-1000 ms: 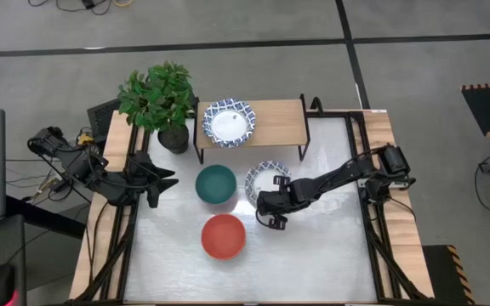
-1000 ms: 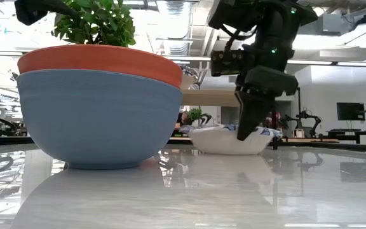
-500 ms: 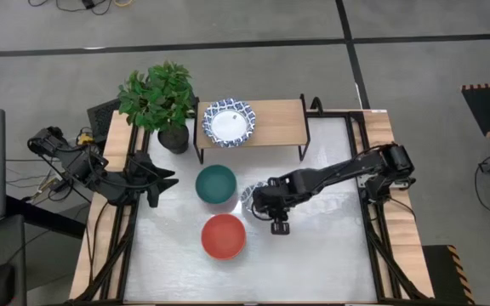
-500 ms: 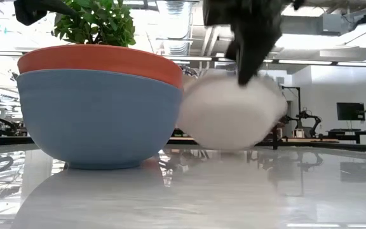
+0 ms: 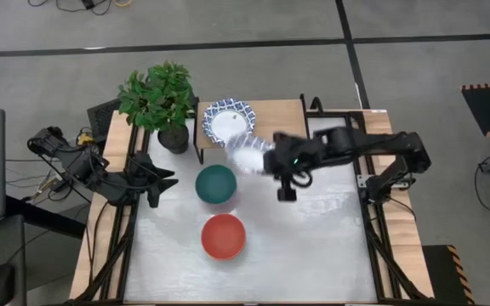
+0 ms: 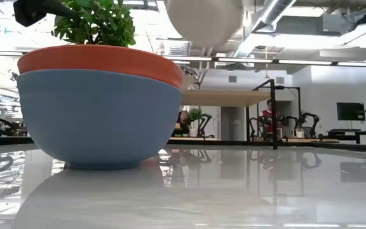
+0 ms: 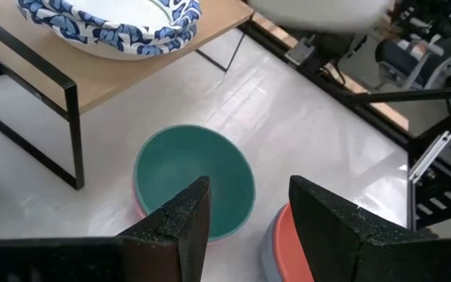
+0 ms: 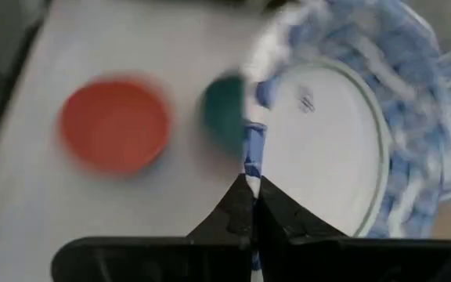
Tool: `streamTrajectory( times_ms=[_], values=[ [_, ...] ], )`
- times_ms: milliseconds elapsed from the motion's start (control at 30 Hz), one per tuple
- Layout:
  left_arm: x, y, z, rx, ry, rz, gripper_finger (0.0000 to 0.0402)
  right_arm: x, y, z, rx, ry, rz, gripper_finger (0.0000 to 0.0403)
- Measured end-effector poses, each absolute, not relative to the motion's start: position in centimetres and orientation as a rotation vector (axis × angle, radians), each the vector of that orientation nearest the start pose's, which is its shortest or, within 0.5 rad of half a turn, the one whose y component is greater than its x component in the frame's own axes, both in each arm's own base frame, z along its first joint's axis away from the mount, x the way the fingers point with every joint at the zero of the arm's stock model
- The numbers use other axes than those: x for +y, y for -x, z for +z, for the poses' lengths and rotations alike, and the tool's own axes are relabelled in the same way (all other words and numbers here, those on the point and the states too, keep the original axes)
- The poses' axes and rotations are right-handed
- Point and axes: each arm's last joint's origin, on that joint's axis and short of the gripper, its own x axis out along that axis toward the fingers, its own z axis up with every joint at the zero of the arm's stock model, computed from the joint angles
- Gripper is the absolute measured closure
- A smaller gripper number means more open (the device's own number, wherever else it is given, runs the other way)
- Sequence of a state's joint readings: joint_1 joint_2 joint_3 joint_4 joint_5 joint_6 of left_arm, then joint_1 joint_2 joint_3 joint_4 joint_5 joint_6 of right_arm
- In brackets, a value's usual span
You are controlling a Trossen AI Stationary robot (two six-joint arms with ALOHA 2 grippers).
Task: Place and stack bowls onto a shelf
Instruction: Stack the white bowl on top of the white bowl on the shelf
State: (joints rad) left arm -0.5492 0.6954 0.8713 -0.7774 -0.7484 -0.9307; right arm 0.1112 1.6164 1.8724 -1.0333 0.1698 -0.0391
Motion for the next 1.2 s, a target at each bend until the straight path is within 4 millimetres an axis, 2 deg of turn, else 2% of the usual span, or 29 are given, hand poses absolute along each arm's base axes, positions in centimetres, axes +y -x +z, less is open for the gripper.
streamTrajectory(
  times_ms=[67, 167, 233, 300, 533, 600, 667, 733, 1033, 1200],
  values=[
    [-4.7, -11.4, 32.4, 0.35, 0.541, 0.392, 0.0243, 2.2, -31.9, 43.6, 0.688, 0.216, -0.121, 0.0381],
    [-4.7, -11.5, 32.3, 0.351, 0.534, 0.4, 0.0243, 0.5, -32.5, 44.9, 0.619, 0.33, -0.23, 0.0381],
    [-4.7, -11.5, 32.2, 0.358, 0.525, 0.407, 0.0243, -0.8, -32.7, 45.2, 0.621, 0.382, -0.26, 0.0381],
    [-4.7, -11.5, 32.2, 0.358, 0.519, 0.415, 0.0243, -2.2, -33.9, 44.8, 0.606, 0.409, -0.297, 0.0381],
    [-4.8, -11.7, 32.1, 0.36, 0.529, 0.42, 0.0243, -6.4, -37.0, 42.2, 0.659, 0.458, -0.32, 0.0381],
    [-4.8, -11.7, 32.1, 0.36, 0.531, 0.42, 0.0243, -7.2, -38.0, 41.9, 0.621, 0.454, -0.309, 0.0381],
    [-4.8, -11.7, 32.1, 0.359, 0.536, 0.422, 0.0243, -8.2, -38.6, 40.4, 0.676, 0.462, -0.292, 0.0381],
    [-4.8, -11.7, 32.1, 0.359, 0.535, 0.423, 0.0243, -8.8, -39.8, 39.8, 0.652, 0.473, -0.303, 0.0381],
    [-4.8, -11.7, 32.1, 0.35, 0.501, 0.437, 0.0243, -12.0, -41.9, 35.7, 0.768, 0.484, -0.31, 0.0379],
    [-4.8, -11.7, 32.1, 0.347, 0.504, 0.439, 0.0243, -13.1, -42.4, 34.7, 0.78, 0.474, -0.303, 0.0378]
  ],
)
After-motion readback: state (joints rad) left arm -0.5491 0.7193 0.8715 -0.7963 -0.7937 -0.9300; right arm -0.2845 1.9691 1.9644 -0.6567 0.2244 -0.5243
